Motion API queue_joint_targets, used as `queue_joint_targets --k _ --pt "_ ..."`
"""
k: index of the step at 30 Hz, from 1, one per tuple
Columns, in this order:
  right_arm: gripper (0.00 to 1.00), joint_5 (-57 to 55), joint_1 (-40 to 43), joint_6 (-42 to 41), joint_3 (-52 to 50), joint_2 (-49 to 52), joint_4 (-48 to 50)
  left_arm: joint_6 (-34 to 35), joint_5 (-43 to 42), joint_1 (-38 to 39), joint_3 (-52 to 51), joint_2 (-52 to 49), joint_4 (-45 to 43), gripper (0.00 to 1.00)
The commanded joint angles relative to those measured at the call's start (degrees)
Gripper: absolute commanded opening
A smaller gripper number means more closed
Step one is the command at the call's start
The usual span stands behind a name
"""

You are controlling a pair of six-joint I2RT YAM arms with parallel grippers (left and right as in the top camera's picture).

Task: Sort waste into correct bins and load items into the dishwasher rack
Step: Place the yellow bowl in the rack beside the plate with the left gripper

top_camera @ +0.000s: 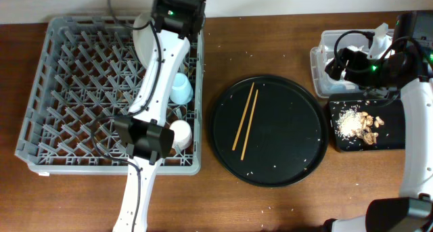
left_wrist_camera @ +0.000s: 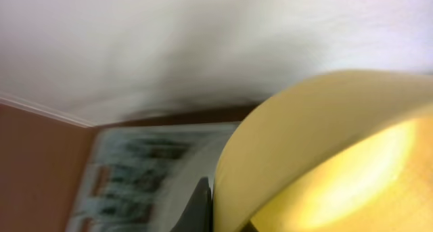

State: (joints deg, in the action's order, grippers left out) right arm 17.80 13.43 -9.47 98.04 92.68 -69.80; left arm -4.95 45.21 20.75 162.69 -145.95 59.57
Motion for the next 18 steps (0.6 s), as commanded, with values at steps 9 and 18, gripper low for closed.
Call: queue_joint_targets --k 9,18 --pt "0.99 -0.52 0.11 -0.42 0.37 -0.39 0.13 0.42 20.63 -0.66 0.44 -12.2 -4.48 0.0" --pt "0.98 -0.5 0.11 -0.42 0.37 -0.39 0.15 0.39 20.5 0.46 0.42 -15.54 -9.64 0.0"
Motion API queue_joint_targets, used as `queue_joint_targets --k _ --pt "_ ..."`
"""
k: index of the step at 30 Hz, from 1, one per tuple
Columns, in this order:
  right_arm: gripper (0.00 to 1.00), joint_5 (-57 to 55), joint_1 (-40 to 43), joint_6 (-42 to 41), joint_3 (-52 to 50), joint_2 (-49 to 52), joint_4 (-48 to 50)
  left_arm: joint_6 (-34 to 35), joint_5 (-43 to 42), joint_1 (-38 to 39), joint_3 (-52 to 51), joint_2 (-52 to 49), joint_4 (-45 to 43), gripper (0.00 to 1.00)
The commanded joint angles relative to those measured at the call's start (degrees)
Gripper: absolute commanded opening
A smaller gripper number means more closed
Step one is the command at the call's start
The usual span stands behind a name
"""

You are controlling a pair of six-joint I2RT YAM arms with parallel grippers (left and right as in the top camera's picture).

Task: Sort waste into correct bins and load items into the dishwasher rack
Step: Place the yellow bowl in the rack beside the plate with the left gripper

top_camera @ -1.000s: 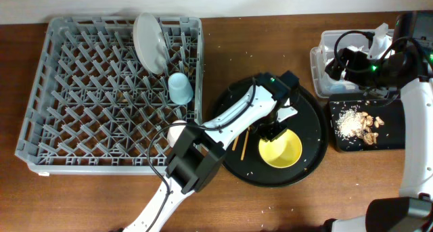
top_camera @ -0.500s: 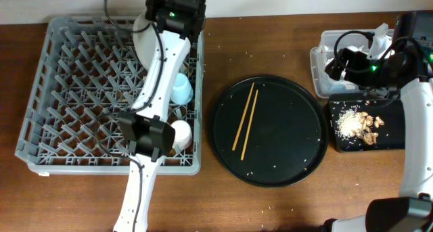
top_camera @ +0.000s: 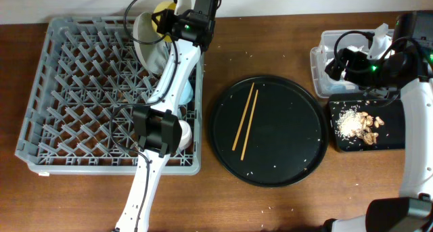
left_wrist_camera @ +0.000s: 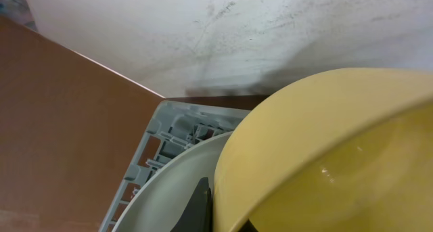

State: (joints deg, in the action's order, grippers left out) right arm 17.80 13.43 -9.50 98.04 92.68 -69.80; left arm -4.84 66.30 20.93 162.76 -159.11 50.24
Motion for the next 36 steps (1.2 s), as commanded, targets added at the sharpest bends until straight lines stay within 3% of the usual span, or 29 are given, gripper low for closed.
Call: queue_joint_targets --k 1,8,10,12,15,17,20,24,28,30,33,36 --pt "0.98 -0.52 0.11 -0.39 0.37 -0.39 0.15 0.26 -1.16 0.42 0.35 -2.38 0.13 0.01" --pt "0.98 -0.52 0.11 -0.39 0.37 -0.39 0.15 0.07 -1.99 2.91 0.35 -2.38 2.43 0.07" --pt "0.98 -0.52 0.11 -0.39 0.37 -0.39 0.15 0.07 -1.99 3.48 0.35 -2.38 3.8 0.3" --pt "0.98 -0.52 0.11 -0.39 0.37 -0.39 0.13 0.07 -1.99 3.85 0.35 -2.38 5.79 0.38" --pt "0.99 -0.52 0.11 -0.39 0.37 -0.39 0.15 0.09 -2.01 4.39 0.37 -2.36 9.55 0.58" --pt "0.98 -0.5 0.11 -0.39 0.37 -0.39 0.15 0.09 -2.36 4.9 0.55 -2.23 12.2 0.65" --pt "0.98 -0.52 0.11 -0.39 0.37 -0.39 0.15 1.97 -20.61 5.16 2.89 -0.96 20.94 0.68" --pt "0.98 -0.52 0.11 -0.39 0.37 -0.39 0.15 2.73 -33.2 5.07 11.5 2.69 26.71 0.83" --pt "0.98 -0.52 0.11 -0.39 0.37 -0.39 0.15 2.69 -48.48 4.79 17.14 10.14 32.96 0.86" --pt "0.99 -0.52 0.11 -0.39 0.37 -0.39 0.15 2.69 -66.45 5.49 17.11 14.4 41.68 0.87" --pt "0.98 -0.52 0.11 -0.39 0.37 -0.39 0.15 2.69 -77.26 7.43 9.6 13.79 46.01 0.77" --pt "0.98 -0.52 0.11 -0.39 0.37 -0.39 0.15 2.71 -77.68 10.01 -7.98 13.62 40.06 0.75"
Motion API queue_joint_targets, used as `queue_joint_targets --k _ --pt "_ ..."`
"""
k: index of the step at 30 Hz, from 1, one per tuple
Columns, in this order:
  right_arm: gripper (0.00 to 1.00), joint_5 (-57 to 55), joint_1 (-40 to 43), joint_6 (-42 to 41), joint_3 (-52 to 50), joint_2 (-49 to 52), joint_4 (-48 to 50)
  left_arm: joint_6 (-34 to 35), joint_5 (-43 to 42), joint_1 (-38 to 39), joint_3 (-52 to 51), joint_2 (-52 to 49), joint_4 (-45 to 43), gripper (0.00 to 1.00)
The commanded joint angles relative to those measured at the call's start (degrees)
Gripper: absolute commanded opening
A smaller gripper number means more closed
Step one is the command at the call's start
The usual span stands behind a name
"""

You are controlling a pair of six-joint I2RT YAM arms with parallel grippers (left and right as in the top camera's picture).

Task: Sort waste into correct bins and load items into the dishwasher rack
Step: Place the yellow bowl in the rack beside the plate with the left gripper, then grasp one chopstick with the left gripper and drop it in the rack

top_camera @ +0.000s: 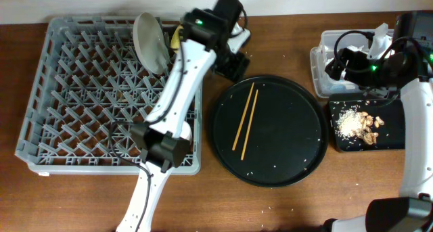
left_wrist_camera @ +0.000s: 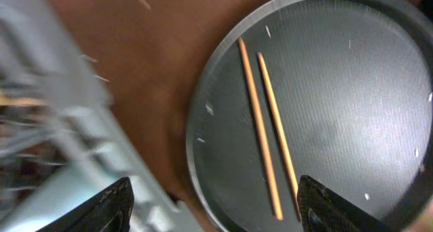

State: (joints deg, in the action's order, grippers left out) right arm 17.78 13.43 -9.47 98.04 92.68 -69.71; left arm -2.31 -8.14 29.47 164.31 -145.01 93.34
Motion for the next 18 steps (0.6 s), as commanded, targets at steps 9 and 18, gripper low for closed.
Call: queue_joint_targets --k 9,18 --pt "0.98 -0.5 0.11 -0.42 0.37 -0.39 0.07 10.73 -0.2 5.27 -33.29 -0.59 -26.16 0.63" --pt "0.98 -0.5 0.11 -0.42 0.37 -0.39 0.07 11.72 0.7 5.66 -33.68 -3.61 -27.12 0.26"
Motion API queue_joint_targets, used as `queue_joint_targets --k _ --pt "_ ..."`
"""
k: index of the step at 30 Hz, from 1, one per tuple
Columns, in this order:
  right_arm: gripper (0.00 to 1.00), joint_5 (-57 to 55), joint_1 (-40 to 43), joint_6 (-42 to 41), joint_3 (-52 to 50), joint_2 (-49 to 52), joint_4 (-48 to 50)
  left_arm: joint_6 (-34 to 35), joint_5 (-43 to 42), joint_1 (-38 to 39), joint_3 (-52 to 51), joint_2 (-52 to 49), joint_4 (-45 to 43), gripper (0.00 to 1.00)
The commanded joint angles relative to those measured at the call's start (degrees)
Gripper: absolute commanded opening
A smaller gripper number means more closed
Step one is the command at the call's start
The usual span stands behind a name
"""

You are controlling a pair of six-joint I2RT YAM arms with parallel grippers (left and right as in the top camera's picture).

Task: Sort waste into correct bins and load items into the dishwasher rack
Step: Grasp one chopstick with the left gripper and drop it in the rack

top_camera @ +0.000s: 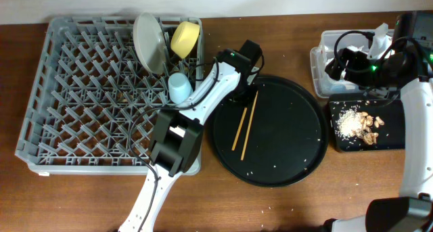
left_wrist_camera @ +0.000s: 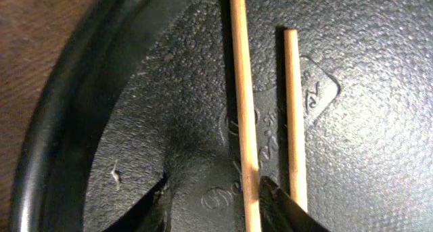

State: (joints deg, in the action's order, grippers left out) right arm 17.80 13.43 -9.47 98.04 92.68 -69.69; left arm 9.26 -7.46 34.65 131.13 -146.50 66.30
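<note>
Two wooden chopsticks (top_camera: 243, 120) lie side by side on the round black tray (top_camera: 287, 141). My left gripper (top_camera: 245, 90) is down at their far ends, open. In the left wrist view the left chopstick (left_wrist_camera: 242, 90) runs between the fingertips (left_wrist_camera: 274, 205), close against the right one; the other chopstick (left_wrist_camera: 292, 110) lies outside it. The grey dish rack (top_camera: 67, 103) holds a pale plate (top_camera: 149, 32), a yellow bowl (top_camera: 185, 37) and a light blue cup (top_camera: 179, 88). My right gripper (top_camera: 336, 64) hangs over the clear bin (top_camera: 325, 49); its jaws cannot be made out.
A black rectangular tray (top_camera: 392, 134) with rice and nut scraps (top_camera: 358, 124) sits at the right, below the clear bin. Crumpled white paper (top_camera: 379, 39) shows at the bin. Rice grains are scattered on the brown table (top_camera: 284, 205) and on the round tray.
My left gripper was open and high over the round tray's left edge; now it is low on the tray with one chopstick between its fingers. The right arm has not moved.
My left gripper held the yellow bowl over the rack's back edge, then beside the pale plate. Later the bowl stood in the rack and the gripper was open near the round tray. Now it sits open at the chopsticks' far ends.
</note>
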Motion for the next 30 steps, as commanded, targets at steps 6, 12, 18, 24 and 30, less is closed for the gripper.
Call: queue_joint_targets --k 6,12,18,24,30 --pt "0.98 -0.5 0.11 -0.42 0.37 -0.39 0.04 0.13 17.38 8.92 -0.5 -2.12 -0.09 0.28" --pt "0.98 -0.52 0.11 -0.42 0.37 -0.39 0.04 0.11 18.03 9.16 1.46 -1.99 1.16 0.0" --pt "0.98 -0.52 0.11 -0.42 0.37 -0.39 0.04 -2.73 18.05 3.74 32.61 -1.92 21.77 0.0" --pt "0.98 -0.52 0.11 -0.42 0.37 -0.39 0.04 -4.61 17.79 -12.28 40.85 10.97 30.42 0.0" --pt "0.99 -0.52 0.11 -0.42 0.37 -0.39 0.02 -4.59 14.69 -25.11 -0.7 29.09 26.77 0.0"
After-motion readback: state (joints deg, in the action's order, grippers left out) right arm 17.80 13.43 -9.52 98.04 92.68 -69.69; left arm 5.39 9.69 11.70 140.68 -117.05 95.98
